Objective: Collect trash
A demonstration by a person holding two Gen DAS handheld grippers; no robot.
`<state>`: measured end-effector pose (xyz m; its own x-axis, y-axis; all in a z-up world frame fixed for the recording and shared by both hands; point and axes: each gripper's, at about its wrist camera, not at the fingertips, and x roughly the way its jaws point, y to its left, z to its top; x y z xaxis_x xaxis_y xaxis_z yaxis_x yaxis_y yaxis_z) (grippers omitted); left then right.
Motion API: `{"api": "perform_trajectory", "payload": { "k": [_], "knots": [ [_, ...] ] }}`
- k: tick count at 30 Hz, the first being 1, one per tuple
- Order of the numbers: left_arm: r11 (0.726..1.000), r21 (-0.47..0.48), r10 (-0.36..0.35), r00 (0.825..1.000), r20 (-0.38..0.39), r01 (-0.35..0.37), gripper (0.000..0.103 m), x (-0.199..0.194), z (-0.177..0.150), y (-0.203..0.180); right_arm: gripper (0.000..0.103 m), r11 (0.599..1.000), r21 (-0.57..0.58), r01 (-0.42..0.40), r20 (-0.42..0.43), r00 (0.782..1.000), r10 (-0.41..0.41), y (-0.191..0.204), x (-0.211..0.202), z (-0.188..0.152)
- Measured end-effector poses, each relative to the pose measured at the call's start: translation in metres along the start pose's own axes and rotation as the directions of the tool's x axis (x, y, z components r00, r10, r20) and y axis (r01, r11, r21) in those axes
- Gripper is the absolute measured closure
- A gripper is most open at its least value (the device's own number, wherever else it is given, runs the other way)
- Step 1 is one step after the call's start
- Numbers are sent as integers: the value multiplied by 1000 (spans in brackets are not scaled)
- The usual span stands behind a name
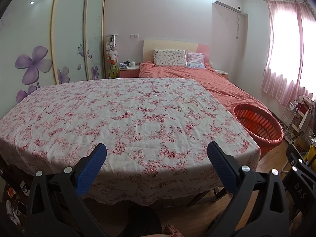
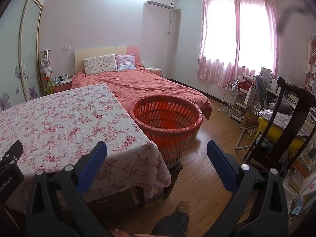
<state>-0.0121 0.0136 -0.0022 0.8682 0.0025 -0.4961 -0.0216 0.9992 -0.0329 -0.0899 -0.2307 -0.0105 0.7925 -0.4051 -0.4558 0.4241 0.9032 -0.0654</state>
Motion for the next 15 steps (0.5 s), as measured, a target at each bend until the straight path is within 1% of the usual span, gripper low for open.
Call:
{"api": "perform_trajectory", "payload": {
  "k": [15],
  "knots": [
    [1000, 1, 1, 1000, -1, -1, 3, 0, 0, -1, 4, 1000, 1, -1, 0, 1000, 1, -1, 0, 1]
  ]
}}
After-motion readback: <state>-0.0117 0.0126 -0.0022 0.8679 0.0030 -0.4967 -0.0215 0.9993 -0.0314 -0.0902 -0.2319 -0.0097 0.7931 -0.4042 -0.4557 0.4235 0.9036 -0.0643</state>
